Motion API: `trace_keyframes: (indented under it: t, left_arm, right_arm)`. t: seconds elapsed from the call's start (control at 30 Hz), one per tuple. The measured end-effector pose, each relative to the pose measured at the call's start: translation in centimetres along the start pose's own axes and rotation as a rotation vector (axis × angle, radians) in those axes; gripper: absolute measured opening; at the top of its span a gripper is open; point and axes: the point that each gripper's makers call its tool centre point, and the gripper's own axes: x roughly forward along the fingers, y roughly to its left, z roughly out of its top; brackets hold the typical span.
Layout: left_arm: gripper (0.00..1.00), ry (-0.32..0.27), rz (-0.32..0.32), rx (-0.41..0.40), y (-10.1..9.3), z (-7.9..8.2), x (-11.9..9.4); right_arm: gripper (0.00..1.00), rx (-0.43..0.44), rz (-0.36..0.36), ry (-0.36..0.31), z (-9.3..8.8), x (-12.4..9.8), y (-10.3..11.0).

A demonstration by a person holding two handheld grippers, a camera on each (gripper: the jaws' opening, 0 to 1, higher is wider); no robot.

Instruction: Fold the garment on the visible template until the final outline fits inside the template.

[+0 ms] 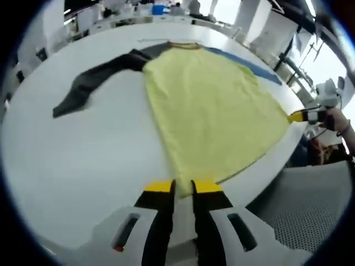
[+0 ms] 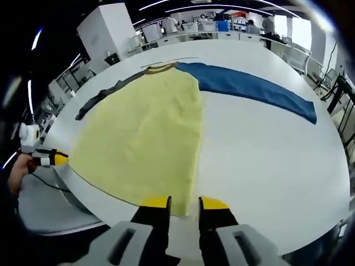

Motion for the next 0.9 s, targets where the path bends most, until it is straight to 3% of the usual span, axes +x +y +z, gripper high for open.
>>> trace_keyframes:
  t: [0.07,0.27,0.33,0.5,0.63,0.73,0.9]
  left_arm:
    - [0.20,-0.031,-0.018,-0.035,-0.1,0.6,-0.4]
    - [0.33,-0.089,-0.014,-0.024,0.3,2.3,-1.5]
    - [0.39,-0.098,-0.019,-0.031,0.3,2.7,-1.8]
    - [0.55,-0.135,-0.015,-0.011,0.1,3.8,-2.4]
    - [0.66,-0.145,-0.012,0.004,-0.2,4.4,-2.6]
    - [0.77,-0.148,-0.004,0.017,-0.3,4.8,-2.9]
    - [0.84,-0.171,0.006,0.030,-0.3,5.4,-3.2]
  right_arm:
    - [0.28,0.011,0.005,-0.026,0.8,-0.4,0.0]
    - [0.42,0.010,0.024,-0.073,2.7,-1.3,-0.2]
    - [0.47,0.048,0.047,-0.098,3.5,-1.7,-0.4]
    - [0.55,0.061,0.055,-0.124,5.3,-2.5,-2.1]
    - [0.58,0.075,0.034,-0.156,6.9,-3.4,-4.2]
    - [0.58,0.106,0.013,-0.197,8.9,-3.4,-7.9]
    - [0.58,0.175,-0.011,-0.249,11.3,-4.7,-10.2]
